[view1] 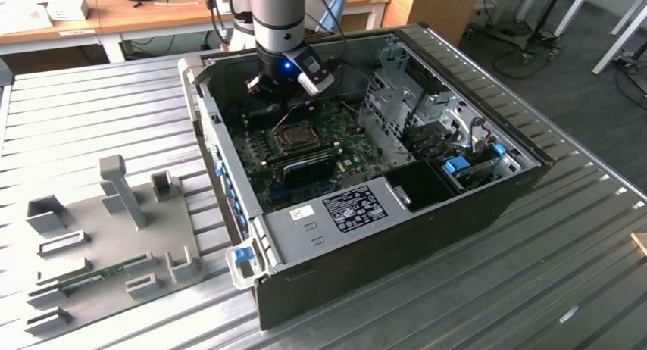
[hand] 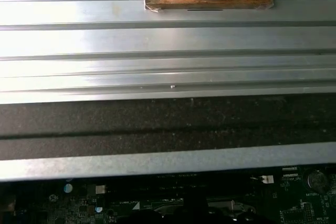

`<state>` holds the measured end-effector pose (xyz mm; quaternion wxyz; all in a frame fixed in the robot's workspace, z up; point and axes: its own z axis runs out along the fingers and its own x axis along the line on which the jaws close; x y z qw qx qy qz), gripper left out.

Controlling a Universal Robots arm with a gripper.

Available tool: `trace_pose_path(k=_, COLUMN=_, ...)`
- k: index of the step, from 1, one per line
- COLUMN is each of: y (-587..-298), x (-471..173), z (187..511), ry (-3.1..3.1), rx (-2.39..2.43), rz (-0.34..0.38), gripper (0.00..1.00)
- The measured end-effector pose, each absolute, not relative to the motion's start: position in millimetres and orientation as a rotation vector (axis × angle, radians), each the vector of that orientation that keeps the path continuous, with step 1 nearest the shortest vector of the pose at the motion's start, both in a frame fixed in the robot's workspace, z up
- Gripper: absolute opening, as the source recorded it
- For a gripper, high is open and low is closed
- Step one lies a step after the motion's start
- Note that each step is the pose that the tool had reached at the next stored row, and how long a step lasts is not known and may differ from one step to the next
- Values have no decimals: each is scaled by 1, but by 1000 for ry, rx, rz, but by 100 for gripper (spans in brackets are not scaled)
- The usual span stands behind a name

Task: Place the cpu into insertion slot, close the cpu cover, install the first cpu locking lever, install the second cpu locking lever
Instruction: 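Install the first cpu locking lever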

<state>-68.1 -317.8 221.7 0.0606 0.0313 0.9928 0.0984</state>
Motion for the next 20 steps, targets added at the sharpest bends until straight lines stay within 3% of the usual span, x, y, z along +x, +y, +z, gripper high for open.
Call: trace_pose_path(k=20, y=-321, x=-66, z=221, ry=3004, rx=94, rz=297, gripper=10)
